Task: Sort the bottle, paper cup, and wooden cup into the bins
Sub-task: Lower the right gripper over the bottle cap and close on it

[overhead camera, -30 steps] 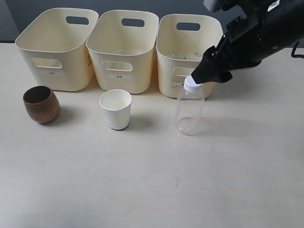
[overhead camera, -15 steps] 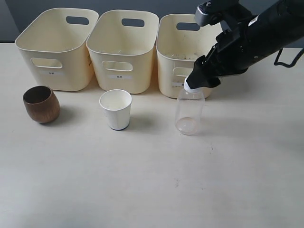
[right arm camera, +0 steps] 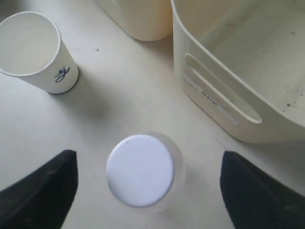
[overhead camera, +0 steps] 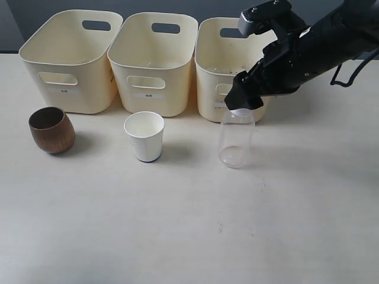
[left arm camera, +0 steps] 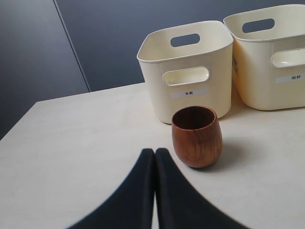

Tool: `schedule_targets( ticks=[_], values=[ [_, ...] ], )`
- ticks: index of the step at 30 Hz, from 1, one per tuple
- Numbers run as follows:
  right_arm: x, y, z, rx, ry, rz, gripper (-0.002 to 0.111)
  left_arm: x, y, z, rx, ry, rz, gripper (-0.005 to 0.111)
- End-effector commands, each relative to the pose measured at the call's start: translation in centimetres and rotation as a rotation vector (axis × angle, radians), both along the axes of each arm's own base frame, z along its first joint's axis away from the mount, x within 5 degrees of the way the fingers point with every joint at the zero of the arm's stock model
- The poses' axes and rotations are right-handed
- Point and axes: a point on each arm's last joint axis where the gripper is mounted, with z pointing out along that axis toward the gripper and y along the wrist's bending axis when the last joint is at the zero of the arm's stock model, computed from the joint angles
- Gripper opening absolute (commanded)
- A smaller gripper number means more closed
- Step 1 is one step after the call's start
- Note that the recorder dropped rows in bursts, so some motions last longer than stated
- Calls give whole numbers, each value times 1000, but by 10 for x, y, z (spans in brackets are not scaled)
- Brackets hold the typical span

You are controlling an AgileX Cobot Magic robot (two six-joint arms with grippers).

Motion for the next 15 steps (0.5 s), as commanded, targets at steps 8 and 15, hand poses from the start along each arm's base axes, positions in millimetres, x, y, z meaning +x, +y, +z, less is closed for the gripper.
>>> schedule_targets(
  ticks=[8,15],
  values=[
    [4,2,3,15,-35,-12,78,0,0,2,-4,-7,-5,0],
    [2,6,4,44,-37,7,77,0,0,2,-4,-7,-5,0]
  ],
)
